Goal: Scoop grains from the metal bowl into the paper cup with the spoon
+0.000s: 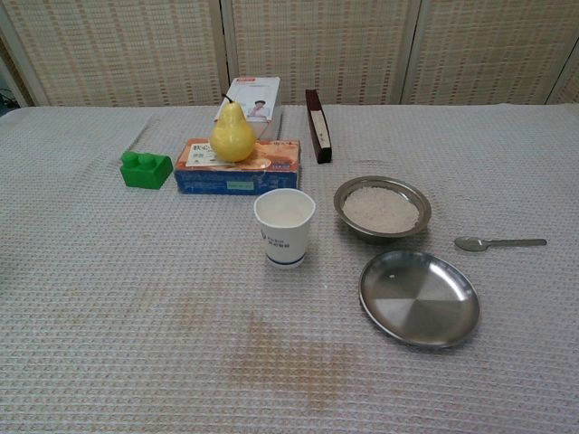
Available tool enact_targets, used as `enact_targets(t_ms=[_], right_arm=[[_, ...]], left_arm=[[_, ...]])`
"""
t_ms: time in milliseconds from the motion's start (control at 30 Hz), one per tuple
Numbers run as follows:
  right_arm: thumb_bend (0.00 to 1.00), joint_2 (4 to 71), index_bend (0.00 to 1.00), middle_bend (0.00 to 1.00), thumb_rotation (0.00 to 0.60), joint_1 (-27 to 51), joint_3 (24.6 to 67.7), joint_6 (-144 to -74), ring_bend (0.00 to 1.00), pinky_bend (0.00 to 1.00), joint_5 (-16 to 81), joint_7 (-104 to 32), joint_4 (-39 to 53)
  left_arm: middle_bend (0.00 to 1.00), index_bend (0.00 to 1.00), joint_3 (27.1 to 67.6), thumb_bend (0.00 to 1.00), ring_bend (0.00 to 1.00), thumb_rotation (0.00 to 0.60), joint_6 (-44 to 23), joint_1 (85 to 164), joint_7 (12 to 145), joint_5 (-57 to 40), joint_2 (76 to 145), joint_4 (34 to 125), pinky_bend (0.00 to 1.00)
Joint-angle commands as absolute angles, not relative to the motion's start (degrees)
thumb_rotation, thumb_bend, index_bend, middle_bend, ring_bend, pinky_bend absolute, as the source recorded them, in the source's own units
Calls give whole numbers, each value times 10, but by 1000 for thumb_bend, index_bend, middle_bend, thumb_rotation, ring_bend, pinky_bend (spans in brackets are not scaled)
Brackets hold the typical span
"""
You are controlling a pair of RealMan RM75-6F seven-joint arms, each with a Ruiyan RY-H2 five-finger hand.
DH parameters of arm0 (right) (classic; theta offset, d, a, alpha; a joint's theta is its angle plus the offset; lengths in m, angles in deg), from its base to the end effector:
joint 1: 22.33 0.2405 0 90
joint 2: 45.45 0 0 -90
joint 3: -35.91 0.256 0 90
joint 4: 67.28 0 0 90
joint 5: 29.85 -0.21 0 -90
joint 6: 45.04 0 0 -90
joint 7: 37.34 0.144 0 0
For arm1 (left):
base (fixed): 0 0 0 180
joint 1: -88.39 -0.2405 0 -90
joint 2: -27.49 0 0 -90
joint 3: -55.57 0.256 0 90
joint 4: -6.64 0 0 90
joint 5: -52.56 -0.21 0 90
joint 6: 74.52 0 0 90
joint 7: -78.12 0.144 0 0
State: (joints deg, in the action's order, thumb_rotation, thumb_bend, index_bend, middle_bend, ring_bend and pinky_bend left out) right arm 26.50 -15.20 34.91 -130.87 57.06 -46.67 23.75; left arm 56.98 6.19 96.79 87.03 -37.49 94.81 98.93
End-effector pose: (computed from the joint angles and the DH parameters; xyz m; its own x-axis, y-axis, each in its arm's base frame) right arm -0.2963 -0.1777 0.1089 0.4474 -0.0424 0.8933 -0.8931 -0.0725 0.4439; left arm -0.2953 0.1814 0.1174 0.5050 0.1108 0.8560 0.8595 -0.1559 -0.4869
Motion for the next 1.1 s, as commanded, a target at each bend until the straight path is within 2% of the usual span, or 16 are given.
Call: enact_targets(t_ms=[33, 267, 500, 700, 1100], right_arm=[[236, 269, 191, 0, 600, -150, 351, -1298, 0, 0, 569, -463, 232], [235, 293, 237, 0, 600, -127, 370, -1267, 0, 0, 566, -472, 209], [236, 351, 349, 0, 600, -50, 418, -1157, 0, 0, 516, -514, 149], [241, 409, 432, 0, 600, -3, 440, -1088, 0, 0, 475, -513, 71], [273, 464, 491, 0, 600, 38, 442, -1027, 0, 0, 446, -510, -13]], left_arm=[[0, 0, 571, 443, 0, 600, 60, 967, 873, -371, 946, 993, 154], [0, 0, 569, 455, 0, 600, 51, 971, 878, -366, 948, 996, 154], [0, 0, 569, 466, 0, 600, 42, 975, 874, -363, 948, 995, 154], [0, 0, 569, 481, 0, 600, 37, 977, 862, -359, 945, 992, 154], [0, 0, 571, 492, 0, 600, 31, 980, 857, -358, 943, 991, 155]])
